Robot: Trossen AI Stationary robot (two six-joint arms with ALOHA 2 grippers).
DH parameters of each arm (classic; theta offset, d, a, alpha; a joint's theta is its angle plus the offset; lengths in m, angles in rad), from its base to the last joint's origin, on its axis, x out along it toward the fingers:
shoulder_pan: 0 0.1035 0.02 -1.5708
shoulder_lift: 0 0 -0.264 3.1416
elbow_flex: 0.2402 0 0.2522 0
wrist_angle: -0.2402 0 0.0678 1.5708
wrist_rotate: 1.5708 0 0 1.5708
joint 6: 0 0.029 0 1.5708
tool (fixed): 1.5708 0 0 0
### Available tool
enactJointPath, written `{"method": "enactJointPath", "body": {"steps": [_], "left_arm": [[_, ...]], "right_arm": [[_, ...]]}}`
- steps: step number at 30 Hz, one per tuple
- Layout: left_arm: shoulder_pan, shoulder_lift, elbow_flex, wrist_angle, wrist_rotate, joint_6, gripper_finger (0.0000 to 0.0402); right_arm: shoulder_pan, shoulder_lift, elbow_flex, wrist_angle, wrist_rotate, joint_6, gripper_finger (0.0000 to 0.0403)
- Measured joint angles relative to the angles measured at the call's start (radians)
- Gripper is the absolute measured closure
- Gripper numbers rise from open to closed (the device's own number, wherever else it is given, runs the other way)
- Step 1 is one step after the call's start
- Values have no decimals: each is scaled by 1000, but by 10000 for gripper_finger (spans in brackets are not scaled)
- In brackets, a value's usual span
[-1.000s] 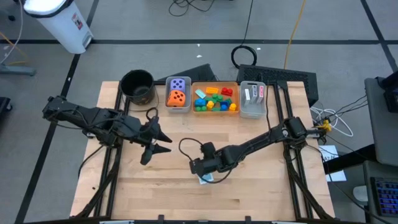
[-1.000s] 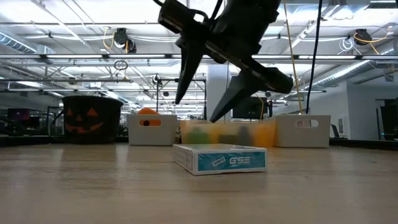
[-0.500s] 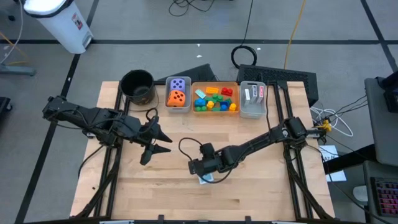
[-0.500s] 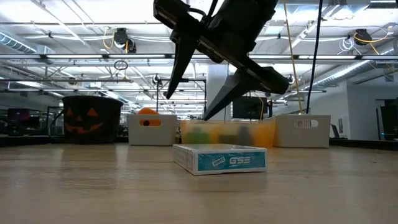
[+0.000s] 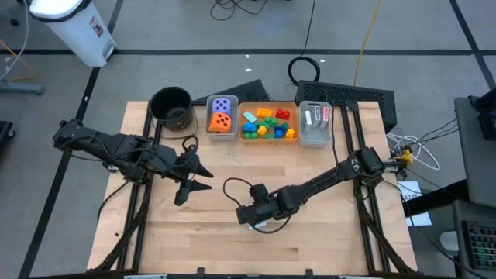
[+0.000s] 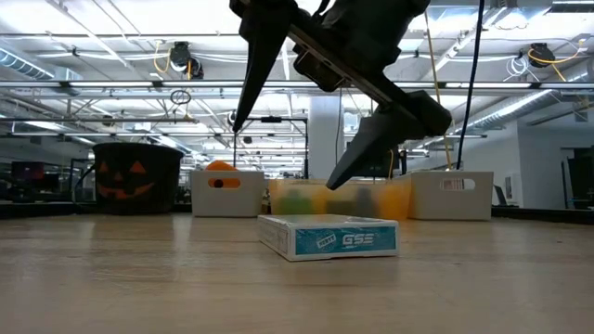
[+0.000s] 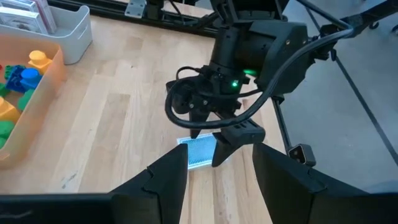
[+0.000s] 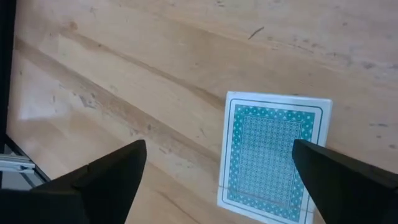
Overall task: Pick & Place Toys
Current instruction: Put the blue deck of cards into the right gray bin
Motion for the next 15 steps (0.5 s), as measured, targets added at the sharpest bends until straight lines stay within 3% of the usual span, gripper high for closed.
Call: {"method": "enactJointPath", "body": {"steps": [15], "left_arm": [[0, 0, 0, 2, 33, -28, 215]], "right_arm": [[10, 0, -1, 81, 22, -103, 13]]}}
